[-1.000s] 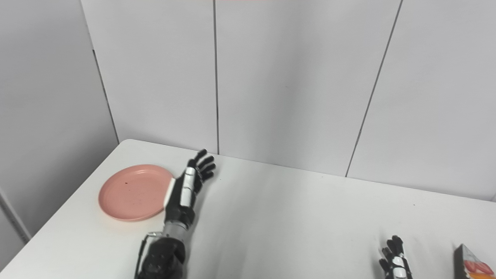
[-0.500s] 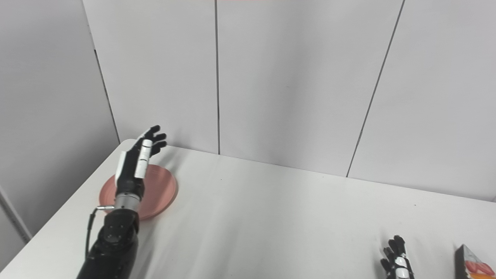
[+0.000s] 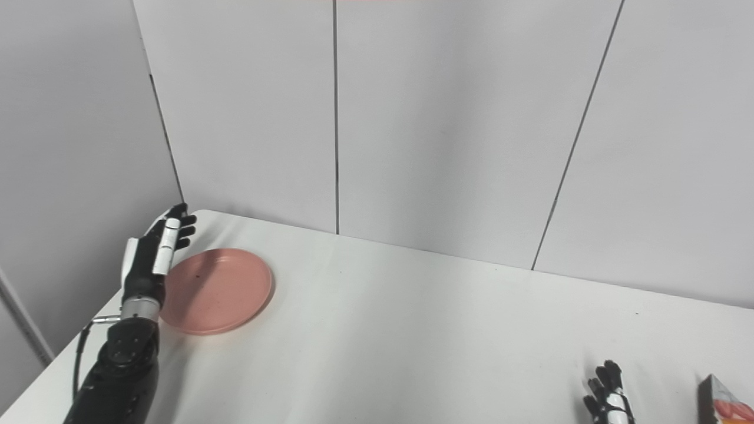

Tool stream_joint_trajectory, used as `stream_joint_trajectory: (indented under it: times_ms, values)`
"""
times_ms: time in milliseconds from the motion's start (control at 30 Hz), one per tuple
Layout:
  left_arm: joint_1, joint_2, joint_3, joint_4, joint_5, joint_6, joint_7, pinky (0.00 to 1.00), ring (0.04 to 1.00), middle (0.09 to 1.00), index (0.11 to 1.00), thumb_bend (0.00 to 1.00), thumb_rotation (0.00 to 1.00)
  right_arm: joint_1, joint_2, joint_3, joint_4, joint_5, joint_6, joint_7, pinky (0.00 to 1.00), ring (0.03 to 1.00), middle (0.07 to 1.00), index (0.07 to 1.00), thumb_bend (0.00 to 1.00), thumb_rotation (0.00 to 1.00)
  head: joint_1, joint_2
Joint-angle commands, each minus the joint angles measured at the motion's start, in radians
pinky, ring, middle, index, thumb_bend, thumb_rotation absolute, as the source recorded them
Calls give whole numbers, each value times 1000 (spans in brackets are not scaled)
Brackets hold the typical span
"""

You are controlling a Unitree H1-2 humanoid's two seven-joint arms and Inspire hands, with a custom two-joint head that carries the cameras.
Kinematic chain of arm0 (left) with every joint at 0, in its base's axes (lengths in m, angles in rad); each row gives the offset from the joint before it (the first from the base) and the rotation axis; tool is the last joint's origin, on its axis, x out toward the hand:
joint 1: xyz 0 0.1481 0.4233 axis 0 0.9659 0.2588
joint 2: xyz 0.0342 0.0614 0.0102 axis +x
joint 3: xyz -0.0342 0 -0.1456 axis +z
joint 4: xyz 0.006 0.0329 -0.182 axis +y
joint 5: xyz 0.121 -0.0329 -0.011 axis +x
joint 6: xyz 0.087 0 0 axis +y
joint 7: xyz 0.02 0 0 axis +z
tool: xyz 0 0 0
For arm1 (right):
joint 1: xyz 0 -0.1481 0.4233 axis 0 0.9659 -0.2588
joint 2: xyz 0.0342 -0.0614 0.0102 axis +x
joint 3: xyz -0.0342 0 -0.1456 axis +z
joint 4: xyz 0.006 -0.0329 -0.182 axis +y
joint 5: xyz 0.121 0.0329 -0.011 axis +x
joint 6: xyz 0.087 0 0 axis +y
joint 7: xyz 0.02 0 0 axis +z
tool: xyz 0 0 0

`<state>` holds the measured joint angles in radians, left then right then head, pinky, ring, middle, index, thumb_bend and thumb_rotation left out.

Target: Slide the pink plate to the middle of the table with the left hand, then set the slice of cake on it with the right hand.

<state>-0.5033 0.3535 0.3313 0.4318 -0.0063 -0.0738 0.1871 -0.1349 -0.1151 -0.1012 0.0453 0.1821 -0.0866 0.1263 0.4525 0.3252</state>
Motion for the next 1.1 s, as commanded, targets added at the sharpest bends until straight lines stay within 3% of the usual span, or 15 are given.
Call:
stream_joint_trajectory:
  times_ms: [0, 233, 500, 633, 867, 1067]
  values:
    - [-12, 34, 3, -25, -7, -6, 2, 834, 820, 815, 825, 768, 1000, -2, -7, -6, -35, 5, -27, 0, 1000, 1000, 1000, 1000, 187, 1000, -1, 1]
    - [-3, 50, 10, -21, -20, 56, -1, 878, 857, 848, 853, 768, 1000, -2, -5, -6, -40, 5, -20, -2, 1000, 1000, 1000, 1000, 181, 1000, -2, 5]
    - [-9, 50, 15, 36, -16, 36, 15, 850, 848, 839, 840, 736, 1000, -3, -5, -7, -46, 9, -11, -2, 1000, 1000, 1000, 1000, 160, 1000, -1, 7]
    - [-15, 46, 8, 77, -42, 13, -22, 863, 858, 842, 846, 734, 1000, -1, -6, -7, -48, 4, -13, -4, 1000, 1000, 1000, 1000, 163, 1000, -2, 9]
    - [-39, 24, 1, 123, -138, 32, -104, 923, 841, 825, 830, 787, 1000, -1, -3, -7, -50, 4, -12, -7, 1000, 1000, 1000, 1000, 155, 1000, -5, 13]
    - [-68, -24, 26, 148, -309, 47, -216, 813, 823, 815, 814, 806, 999, 0, -3, -4, -57, -5, -7, -11, 1000, 1000, 1000, 1000, 158, 1000, -8, 17]
